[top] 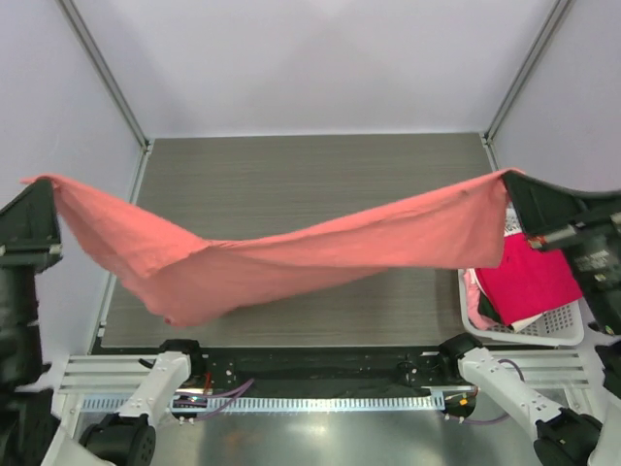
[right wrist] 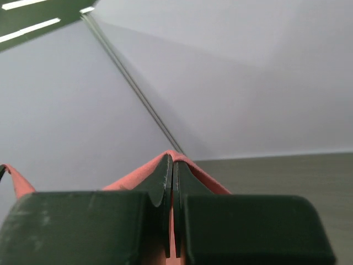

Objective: Fold and stack the t-shirts
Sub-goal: Flatten the tshirt out

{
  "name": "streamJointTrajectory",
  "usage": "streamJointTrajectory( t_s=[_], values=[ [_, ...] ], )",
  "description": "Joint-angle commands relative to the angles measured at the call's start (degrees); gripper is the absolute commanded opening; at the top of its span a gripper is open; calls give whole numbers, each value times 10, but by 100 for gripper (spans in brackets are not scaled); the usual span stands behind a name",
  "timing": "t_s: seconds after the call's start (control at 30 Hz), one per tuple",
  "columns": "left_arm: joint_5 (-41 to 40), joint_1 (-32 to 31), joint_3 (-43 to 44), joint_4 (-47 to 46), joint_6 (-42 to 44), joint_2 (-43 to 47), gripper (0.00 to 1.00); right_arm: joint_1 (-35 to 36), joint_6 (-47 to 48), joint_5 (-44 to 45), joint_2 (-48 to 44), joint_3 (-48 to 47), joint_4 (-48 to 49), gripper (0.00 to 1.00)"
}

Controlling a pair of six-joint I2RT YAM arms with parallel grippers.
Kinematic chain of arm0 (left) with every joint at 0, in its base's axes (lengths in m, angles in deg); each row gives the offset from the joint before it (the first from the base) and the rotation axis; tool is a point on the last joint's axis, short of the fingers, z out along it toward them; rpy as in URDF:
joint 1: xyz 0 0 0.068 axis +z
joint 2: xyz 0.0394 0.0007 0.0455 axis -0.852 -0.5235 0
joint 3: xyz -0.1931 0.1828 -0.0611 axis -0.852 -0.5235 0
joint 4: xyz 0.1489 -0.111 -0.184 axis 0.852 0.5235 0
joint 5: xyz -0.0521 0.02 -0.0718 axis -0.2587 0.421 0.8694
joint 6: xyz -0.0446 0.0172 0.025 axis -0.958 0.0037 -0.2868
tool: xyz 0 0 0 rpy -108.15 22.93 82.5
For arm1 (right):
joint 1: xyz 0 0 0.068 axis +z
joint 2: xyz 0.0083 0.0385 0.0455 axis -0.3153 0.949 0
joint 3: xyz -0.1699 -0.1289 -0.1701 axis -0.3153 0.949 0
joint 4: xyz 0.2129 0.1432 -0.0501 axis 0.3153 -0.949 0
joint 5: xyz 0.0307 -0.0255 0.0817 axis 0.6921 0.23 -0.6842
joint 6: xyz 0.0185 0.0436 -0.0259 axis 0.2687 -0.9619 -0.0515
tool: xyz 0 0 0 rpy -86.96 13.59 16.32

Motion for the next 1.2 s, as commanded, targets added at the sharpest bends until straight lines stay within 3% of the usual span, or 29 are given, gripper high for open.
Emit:
streamJointTrajectory(
  t_s=[0.0,0.2,0.33,0.4,0.53,0.6,0.7,0.73,0.83,0.93,1.03,1.17],
  values=[
    [-13,-3,-65,-27,-2,-56,0,-1,5,53,53,47,-25,1],
    [2,-3,-154,-114,-3,-153,0,0,24,138,164,127,20,1],
    [12,-3,-190,-183,-21,-245,0,-22,23,125,274,125,83,1],
    [24,-2,-181,-208,-25,-286,0,-58,-2,60,338,97,107,1],
    [35,12,-29,-203,-17,-406,0,-167,-72,-129,444,-4,166,1],
    [45,19,102,-192,-19,-442,0,-218,-100,-203,505,-97,174,1],
    [67,66,222,-212,-47,-496,0,-266,-145,-271,578,-237,173,1],
    [89,75,226,-228,-58,-500,0,-272,-156,-283,592,-267,173,1],
    [116,94,168,-285,-84,-485,0,-291,-187,-315,629,-334,175,1],
    [124,95,66,-323,-77,-456,0,-293,-190,-338,624,-285,196,1],
    [176,94,-57,-356,-75,-424,0,-293,-202,-352,588,-97,264,1],
    [179,94,-237,-368,-72,-354,0,-294,-190,-352,555,62,294,1]
  ],
)
